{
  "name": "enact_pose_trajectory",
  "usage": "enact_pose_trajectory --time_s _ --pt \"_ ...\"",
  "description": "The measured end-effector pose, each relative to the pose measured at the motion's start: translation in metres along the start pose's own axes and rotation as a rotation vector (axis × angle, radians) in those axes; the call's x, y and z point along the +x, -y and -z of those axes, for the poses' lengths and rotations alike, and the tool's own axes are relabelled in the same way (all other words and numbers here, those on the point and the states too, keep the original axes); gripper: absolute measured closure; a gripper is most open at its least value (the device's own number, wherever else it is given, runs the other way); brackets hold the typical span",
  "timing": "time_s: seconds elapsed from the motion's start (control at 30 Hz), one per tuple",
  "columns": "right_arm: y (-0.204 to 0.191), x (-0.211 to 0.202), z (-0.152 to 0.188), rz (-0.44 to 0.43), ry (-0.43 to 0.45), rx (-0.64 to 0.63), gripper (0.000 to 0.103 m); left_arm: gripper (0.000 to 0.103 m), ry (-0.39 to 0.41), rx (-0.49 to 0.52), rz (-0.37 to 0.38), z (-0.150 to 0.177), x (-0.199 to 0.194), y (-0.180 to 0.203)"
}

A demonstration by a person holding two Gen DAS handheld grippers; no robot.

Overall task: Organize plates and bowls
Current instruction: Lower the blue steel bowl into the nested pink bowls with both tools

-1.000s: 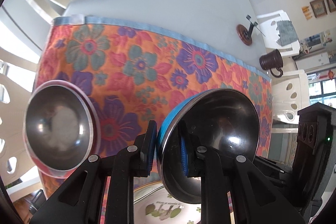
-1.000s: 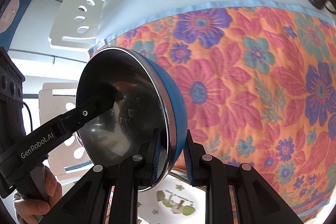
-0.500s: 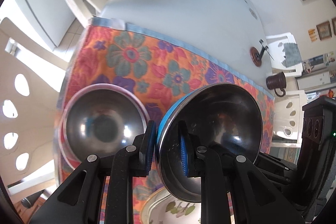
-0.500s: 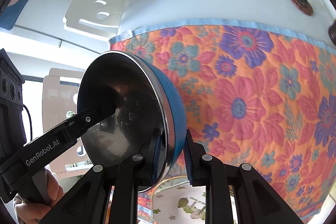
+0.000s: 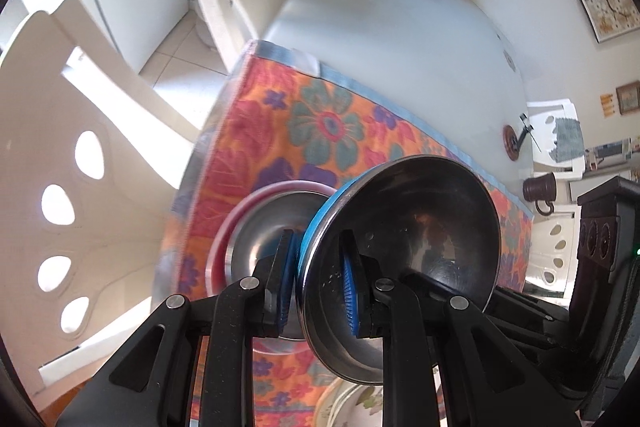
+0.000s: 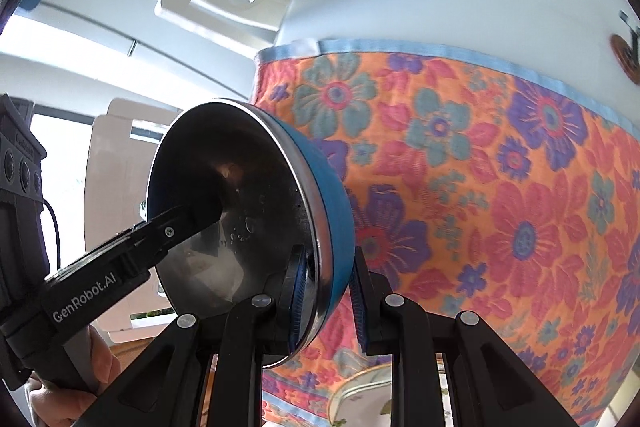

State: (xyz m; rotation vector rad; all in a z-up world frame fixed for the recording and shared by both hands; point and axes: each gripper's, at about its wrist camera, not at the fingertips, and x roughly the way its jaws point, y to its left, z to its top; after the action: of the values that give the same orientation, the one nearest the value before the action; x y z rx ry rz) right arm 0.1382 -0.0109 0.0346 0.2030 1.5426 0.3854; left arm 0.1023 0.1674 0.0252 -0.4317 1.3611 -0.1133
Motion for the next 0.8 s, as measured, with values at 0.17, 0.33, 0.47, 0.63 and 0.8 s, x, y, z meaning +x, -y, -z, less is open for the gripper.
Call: enact_pose_trajectory --time_s 0.17,0.33,0.47,0.63,0.8 --pt "-0.015 0.018 -0.001 0.003 -0.031 -0.012 0.083 0.086 -0.007 -0.016 -0.002 -0.001 0.001 -0.018" --pt "-0.021 0.032 -0.004 0.018 -0.056 -0.009 0.082 0.086 -0.019 -0.020 -0.008 0.000 0.006 -0.030" --pt "-0.022 0.037 -0.005 0.030 -0.068 -0.007 0.082 0.086 -0.029 -0.030 0.006 0.000 0.011 -0.037" --pt "-0.021 0.047 -0.008 0.038 -0.083 0.009 0.081 0.086 -0.044 -0.038 0.014 0.002 0.017 -0.043" --pt "-0.018 0.054 -0.008 0.064 -0.088 0.019 0.079 0.086 -0.053 -0.039 0.015 0.003 0.021 -0.045"
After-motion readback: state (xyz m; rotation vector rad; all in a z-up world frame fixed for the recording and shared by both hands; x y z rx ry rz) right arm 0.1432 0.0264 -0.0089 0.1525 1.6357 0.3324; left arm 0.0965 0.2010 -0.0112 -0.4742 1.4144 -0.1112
